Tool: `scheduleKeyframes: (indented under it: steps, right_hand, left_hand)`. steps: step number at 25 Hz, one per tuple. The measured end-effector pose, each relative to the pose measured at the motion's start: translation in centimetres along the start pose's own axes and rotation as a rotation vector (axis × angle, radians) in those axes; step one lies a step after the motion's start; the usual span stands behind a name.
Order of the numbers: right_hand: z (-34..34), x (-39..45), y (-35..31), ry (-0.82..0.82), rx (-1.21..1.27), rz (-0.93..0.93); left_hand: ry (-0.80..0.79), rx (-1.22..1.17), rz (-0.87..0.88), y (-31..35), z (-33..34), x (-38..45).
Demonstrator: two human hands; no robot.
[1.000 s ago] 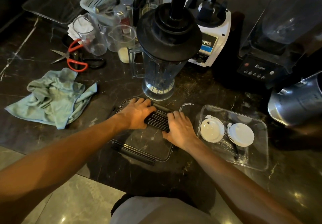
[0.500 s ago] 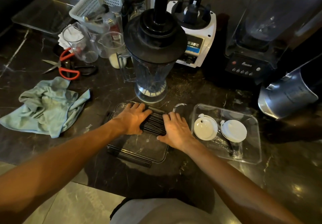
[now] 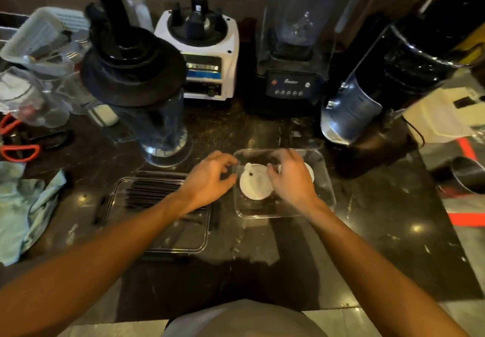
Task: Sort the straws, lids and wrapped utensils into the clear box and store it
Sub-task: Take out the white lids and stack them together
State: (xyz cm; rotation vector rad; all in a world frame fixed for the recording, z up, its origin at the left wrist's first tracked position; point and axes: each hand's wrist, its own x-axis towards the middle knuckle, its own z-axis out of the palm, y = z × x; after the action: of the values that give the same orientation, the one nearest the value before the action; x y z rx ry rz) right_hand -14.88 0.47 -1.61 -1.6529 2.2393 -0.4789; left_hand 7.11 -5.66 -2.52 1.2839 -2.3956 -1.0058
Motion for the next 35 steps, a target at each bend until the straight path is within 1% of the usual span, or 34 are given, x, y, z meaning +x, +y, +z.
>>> scheduleKeyframes:
  steps: [1, 2, 5, 6, 8, 11, 13, 15, 17, 21, 25, 27, 29, 31, 32, 35]
  right_hand:
    - [-0.5, 0.0, 1.4, -0.032, -0.026, 0.06]
    - [-1.0, -0.1, 2.4, -0.073, -0.055, 0.096]
    - [-1.5, -0.5, 4.9, -0.218, -0.142, 0.122]
    - [-1.5, -0.5, 5.5, -0.256, -0.168, 0.12]
    - [-1.2, -0.4, 6.4, -0.314, -0.224, 0.103]
    - [-0.6, -0.4, 7.3, -0.323, -0.331, 0.033]
    - [-0.3, -0.2, 7.6, -0.309, -0.408, -0.011]
    - [-0.1, 0.0, 7.7, -0.321, -0.476, -0.029]
    - [-0.1, 0.2, 7.7, -0.347, -0.523, -0.042]
    - [-0.8, 0.5, 7.4, -0.357, -0.488, -0.03]
    - [-1.7, 0.2, 7.2, -0.284, -0.396, 0.012]
    - [-2.1, 0.1, 7.1, -0.23, -0.35, 0.033]
    - [-2.4, 0.1, 7.0, -0.177, -0.362, 0.019]
    - [-2.9, 0.0, 7.0, -0.099, -0.353, -0.009]
    - [-3.2, 0.0, 7.0, -0.054, -0.319, -0.015]
    - [-4.0, 0.3, 6.9, 0.086, -0.154, 0.027]
  left_hand:
    - [-0.023, -0.014, -0.007, 1.2, 1.1, 0.9]
    - [-0.019, 0.038, -0.023, 2.2, 1.9, 1.6]
    - [0.053, 0.32, -0.023, 4.4, 4.1, 2.7]
    - [0.066, 0.353, 0.001, 4.9, 4.5, 2.9]
    - [0.056, 0.292, 0.038, 5.6, 5.2, 3.3]
    - [-0.021, 0.132, 0.01, 5.8, 5.9, 3.2]
    - [-0.073, 0.133, -0.008, 5.7, 6.1, 3.3]
    - [-0.134, 0.186, -0.038, 5.7, 6.4, 3.6]
    - [-0.198, 0.299, -0.053, 5.8, 6.8, 4.3]
    - [-0.228, 0.547, -0.011, 6.0, 8.2, 5.6]
    - [-0.247, 0.768, -0.036, 5.8, 9.2, 6.0]
    - [-0.253, 0.801, -0.055, 5.8, 8.9, 6.3]
    - [-0.272, 0.807, -0.078, 5.9, 8.3, 6.5]
    - [-0.263, 0.74, -0.063, 5.9, 8.0, 6.4]
    - [-0.249, 0.651, -0.057, 5.8, 7.7, 6.2]
    - [-0.214, 0.284, -0.092, 5.5, 6.5, 5.8]
